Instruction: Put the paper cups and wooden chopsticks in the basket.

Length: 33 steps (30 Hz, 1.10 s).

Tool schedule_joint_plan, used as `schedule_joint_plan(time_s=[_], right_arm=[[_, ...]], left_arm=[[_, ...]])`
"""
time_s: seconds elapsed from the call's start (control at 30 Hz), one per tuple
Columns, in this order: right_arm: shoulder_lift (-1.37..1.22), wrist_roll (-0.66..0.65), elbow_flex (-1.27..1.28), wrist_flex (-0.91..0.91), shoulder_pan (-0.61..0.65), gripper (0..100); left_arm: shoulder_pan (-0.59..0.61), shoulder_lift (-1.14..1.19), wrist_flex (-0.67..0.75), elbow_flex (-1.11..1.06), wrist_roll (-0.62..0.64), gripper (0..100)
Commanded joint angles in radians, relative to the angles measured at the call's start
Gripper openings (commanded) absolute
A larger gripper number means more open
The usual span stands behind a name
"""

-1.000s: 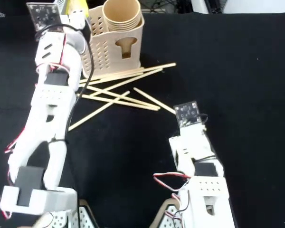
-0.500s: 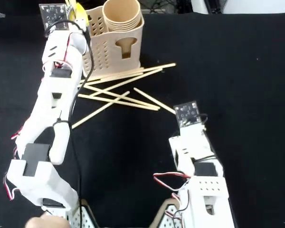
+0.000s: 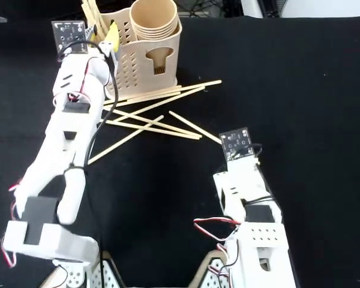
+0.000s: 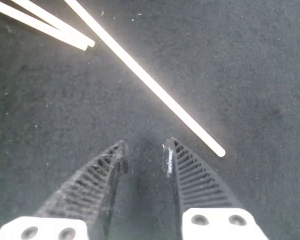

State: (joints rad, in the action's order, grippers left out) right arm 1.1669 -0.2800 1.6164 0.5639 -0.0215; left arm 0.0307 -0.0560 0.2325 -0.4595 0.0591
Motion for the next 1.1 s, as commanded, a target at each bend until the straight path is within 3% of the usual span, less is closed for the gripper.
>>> schedule_joint_plan(time_s=[0.0,0.07,0.2,0.37,0.53,0.67,0.8,1.07], right_arm=[[0.012,-0.002,-0.002,-0.023,0.008,14.1],[0.012,-0.002,-0.002,-0.023,0.008,14.1],[0.012,-0.002,-0.002,-0.023,0.008,14.1],[0.012,-0.002,-0.002,-0.023,0.008,14.1],[0.012,-0.002,-0.002,-0.023,0.008,14.1],[0.012,-0.002,-0.002,-0.018,0.008,14.1],[0.007,0.0,-0.027,-0.009,0.008,14.1],[0.001,-0.138,-0.539,0.379,0.009,14.2]], left_arm=[[-0.005,-0.132,0.011,-0.028,0.011,18],[-0.004,-0.204,-0.035,-0.062,0.011,17],[-0.001,-0.388,-0.259,-0.119,0.006,17],[0.114,-0.589,-0.64,-0.166,0.005,17],[0.232,-0.588,-0.953,-0.197,-0.064,17],[0.277,-0.486,-0.999,-0.268,-0.178,17],[0.289,-0.362,-1.003,-0.326,-0.196,17],[0.354,-0.272,-1.016,-0.383,-0.196,17]])
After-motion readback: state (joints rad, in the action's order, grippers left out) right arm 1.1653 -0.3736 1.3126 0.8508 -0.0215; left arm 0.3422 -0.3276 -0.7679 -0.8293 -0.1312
